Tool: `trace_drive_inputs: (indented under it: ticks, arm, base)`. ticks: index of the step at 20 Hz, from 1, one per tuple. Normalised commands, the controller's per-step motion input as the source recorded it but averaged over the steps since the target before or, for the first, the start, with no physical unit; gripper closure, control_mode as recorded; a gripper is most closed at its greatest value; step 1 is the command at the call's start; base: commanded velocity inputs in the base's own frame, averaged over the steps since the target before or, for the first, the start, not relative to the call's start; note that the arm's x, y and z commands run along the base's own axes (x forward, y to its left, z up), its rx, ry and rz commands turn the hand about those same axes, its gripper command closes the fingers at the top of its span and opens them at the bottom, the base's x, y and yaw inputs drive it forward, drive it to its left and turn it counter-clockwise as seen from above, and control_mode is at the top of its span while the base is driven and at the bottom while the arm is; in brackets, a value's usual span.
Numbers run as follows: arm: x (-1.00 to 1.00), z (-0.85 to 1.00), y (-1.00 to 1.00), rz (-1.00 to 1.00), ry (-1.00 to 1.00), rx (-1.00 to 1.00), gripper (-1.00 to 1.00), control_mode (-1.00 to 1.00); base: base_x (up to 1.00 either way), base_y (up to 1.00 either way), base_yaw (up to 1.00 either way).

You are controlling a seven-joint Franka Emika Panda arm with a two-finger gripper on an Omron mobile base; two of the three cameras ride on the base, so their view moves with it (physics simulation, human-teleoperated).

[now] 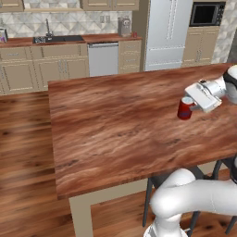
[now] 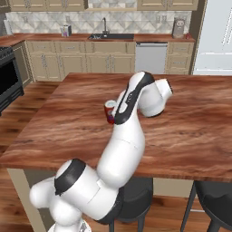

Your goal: Four empty soda cans are scattered around the kitchen. Gather all the cans and cluster them next to the stove for recycling.

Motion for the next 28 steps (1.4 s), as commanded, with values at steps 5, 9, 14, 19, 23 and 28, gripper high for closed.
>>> trace_drive_inputs:
  ticks: [5, 9, 14, 19, 23, 28]
  arm:
    - [-0.70, 0.35, 0.01, 0.01, -0.05, 0.00, 1.00, -1.00]
    - [-0.63, 0.23, 0.12, 0.00, -0.03, 0.00, 1.00, -1.00]
    - [-0.53, 0.05, 0.25, 0.01, -0.02, 0.00, 1.00, -1.00]
    - [-0.48, 0.00, 0.35, 0.04, 0.00, 0.00, 1.00, -1.00]
    - [-0.39, 0.00, 0.35, 0.07, 0.01, 0.00, 1.00, -1.00]
    - [-0.20, -0.02, 0.26, 0.10, 0.01, 0.00, 1.00, -1.00]
  base:
    - [0.00, 0.00, 0.00]
    - [0.00, 0.00, 0.00]
    - [0.00, 0.00, 0.00]
    - [0.00, 0.00, 0.00]
    - [0.00, 0.00, 0.00]
    - [0.00, 0.00, 0.00]
